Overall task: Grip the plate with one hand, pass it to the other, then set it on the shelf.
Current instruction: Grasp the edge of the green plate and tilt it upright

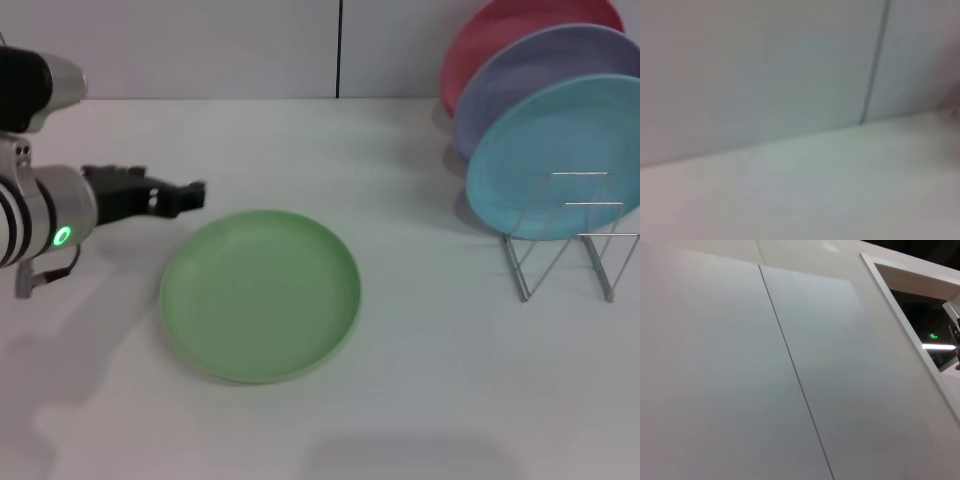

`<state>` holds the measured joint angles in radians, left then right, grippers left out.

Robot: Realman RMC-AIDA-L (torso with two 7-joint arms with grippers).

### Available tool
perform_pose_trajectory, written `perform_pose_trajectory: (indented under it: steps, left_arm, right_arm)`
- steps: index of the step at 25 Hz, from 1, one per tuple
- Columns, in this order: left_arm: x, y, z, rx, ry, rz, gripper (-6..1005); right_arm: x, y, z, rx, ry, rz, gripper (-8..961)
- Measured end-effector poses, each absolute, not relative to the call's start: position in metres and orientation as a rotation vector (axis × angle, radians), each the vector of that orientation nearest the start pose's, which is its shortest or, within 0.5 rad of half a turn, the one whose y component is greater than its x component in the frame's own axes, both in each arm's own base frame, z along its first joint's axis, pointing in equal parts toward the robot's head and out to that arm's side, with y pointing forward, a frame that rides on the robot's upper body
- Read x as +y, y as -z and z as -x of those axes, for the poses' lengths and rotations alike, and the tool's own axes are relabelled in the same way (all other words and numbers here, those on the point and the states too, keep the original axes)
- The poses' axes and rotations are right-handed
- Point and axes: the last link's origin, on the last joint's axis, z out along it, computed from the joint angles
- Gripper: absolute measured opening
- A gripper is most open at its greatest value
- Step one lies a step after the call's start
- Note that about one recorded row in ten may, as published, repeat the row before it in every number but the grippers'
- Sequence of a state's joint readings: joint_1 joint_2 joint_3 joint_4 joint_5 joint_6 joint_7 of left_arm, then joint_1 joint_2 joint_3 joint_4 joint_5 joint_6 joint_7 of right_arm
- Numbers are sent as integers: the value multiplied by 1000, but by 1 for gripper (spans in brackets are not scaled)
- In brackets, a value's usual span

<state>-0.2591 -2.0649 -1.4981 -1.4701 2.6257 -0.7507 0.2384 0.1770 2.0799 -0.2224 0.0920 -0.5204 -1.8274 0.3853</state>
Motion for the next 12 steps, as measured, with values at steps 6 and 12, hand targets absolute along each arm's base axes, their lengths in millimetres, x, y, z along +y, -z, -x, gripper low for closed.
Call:
perform_pose_trajectory:
  steps: [6,12]
  left_arm:
    - [357,8,218,-1005,21,2089,783]
    - [348,19,219,-1049,-44,2137,780]
  right_arm:
    - [166,-101,-404,421,-825,673,812]
    - [167,-101,-404,424,-827,677,812]
